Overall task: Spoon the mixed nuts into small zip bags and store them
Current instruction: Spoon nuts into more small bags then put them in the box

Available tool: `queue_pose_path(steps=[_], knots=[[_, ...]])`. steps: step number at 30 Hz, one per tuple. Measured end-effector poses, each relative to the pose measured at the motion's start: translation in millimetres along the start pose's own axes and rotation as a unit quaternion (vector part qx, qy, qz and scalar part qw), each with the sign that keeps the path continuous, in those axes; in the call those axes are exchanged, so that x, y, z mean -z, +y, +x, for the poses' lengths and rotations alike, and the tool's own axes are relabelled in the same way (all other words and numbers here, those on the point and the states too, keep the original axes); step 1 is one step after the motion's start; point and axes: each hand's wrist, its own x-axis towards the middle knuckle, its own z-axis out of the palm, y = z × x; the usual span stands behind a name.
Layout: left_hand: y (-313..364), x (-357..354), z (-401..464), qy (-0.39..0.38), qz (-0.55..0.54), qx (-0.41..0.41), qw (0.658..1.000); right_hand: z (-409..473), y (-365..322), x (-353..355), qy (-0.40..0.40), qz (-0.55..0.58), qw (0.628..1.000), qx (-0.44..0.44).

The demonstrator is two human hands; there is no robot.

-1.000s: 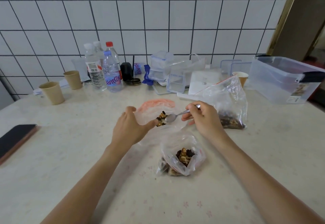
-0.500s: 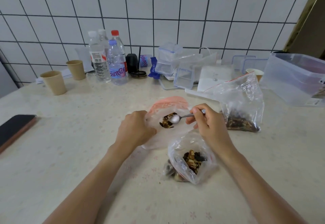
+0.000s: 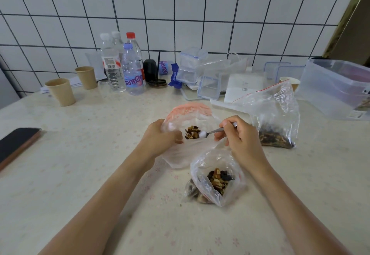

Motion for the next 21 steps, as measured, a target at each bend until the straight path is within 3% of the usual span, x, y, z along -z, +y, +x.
queue_pose_path(steps=[2,5,8,13,17,21], knots=[[-3.1,-2.5,3.0,0.010,0.096,-0.022,0.995,0.0,0.8,0.3,-0.003,0.029,0.999,-0.042],[-6.0,-5.3,4.2,0.034,0.277,-0.062,0.958,-1.3,2.1,-0.4,-0.015,0.052,0.994,-0.097],[-6.1,-6.6,4.1,0.043,0.299,-0.069,0.951,-0.3,3.9,-0.8,-0.013,0.068,0.990,-0.126],[-1.9,-5.7,3.5,0.059,0.199,-0.103,0.973,-3.2,8.2,-3.7,-0.043,0.077,0.983,-0.159],[-2.1,-6.7,2.1,0.043,0.077,-0.077,0.993,-2.7,8.1,-6.3,-0.062,0.119,0.972,-0.191],[-3.7,-4.7,2.4,0.041,0.055,-0.063,0.996,-2.8,5.9,-6.0,-0.064,0.145,0.965,-0.207]])
